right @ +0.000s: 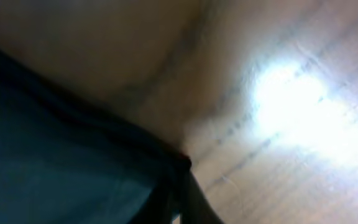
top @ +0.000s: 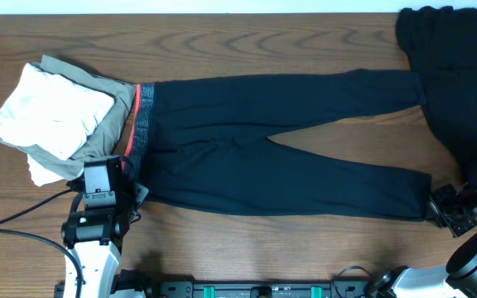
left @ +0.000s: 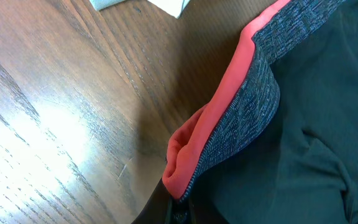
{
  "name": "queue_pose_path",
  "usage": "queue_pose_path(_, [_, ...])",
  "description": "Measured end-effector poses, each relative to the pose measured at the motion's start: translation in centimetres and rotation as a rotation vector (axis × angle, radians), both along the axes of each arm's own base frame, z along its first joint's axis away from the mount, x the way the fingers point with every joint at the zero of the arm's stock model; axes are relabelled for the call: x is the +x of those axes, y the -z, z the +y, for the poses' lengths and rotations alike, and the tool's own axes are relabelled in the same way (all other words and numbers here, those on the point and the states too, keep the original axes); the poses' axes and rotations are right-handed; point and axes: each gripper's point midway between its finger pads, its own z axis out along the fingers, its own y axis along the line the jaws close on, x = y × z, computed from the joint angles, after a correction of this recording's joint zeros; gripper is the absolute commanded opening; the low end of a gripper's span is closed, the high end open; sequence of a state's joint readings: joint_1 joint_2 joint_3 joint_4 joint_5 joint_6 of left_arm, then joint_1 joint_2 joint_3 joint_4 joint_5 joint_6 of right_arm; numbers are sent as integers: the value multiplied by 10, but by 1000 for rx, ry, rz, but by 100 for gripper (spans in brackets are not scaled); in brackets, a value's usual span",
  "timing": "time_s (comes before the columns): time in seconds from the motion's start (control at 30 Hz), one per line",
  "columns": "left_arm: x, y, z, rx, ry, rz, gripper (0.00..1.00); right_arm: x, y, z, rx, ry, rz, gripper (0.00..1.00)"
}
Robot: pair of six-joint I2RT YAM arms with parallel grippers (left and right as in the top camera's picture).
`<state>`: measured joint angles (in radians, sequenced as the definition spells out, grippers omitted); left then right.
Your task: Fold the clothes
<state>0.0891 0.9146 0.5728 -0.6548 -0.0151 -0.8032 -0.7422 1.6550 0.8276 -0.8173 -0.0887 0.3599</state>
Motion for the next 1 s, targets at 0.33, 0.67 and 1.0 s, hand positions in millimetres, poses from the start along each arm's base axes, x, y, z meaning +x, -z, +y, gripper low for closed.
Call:
queue_pose_path(0.33, [-1,1,-5,4,73,11,6,15,-10,9,37,-5,-107,1])
queue_pose_path(0.67, [-29,-24,-11,25,179,91,6,28,-102,6,-123,-25,-334,1])
queue_pose_path(1.0, [-41,-75,0,128,156,-76,6,26,-165,2,-206,-29,-389,1])
